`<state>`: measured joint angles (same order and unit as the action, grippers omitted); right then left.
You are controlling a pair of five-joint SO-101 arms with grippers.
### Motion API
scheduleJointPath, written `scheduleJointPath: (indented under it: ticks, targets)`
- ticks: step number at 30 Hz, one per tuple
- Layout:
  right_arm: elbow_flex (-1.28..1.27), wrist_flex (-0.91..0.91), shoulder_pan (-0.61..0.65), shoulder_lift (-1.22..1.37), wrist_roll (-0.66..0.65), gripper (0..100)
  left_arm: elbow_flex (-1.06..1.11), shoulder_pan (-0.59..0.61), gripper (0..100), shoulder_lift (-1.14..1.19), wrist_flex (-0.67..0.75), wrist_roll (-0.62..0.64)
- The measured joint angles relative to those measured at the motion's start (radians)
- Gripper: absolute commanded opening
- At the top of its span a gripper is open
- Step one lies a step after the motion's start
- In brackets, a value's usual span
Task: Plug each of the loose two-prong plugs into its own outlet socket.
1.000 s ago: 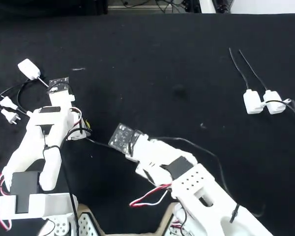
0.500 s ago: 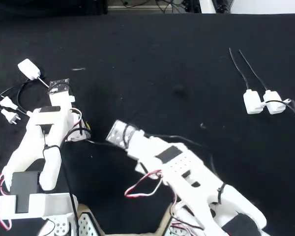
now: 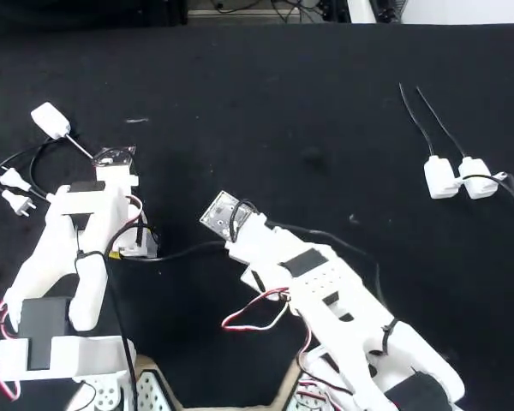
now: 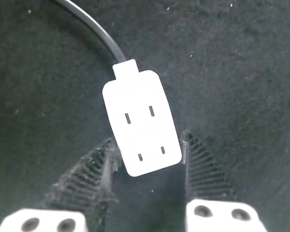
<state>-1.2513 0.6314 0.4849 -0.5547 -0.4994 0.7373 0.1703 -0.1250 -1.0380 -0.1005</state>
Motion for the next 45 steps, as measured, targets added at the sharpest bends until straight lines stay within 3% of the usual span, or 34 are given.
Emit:
scheduleJointPath:
  ticks: [9, 15, 21, 27, 36, 45]
  targets:
    - [0.150, 0.273, 0.081, -0.025, -0.025, 38.3, 0.000, 0.000, 22, 0.002, 0.000, -0.003]
    - [0.161, 0.304, 0.086, -0.114, -0.028, 32.2, 0.000, 0.002, 22, 0.002, 0.000, -0.003]
    - [0.132, 0.460, 0.086, -0.229, -0.028, 17.2, 0.000, 0.002, 22, 0.002, 0.000, -0.003]
    - [-0.071, 0.336, 0.069, -0.316, -0.028, 13.2, 0.000, 0.002, 22, 0.002, 0.000, -0.003]
    - [-0.143, 0.104, -0.186, -0.336, -0.081, 16.9, 0.000, 0.000, 22, 0.002, 0.000, -0.003]
    - [-0.143, 0.043, -0.216, -0.336, -0.107, 17.0, 0.000, 0.000, 22, 0.002, 0.000, -0.003]
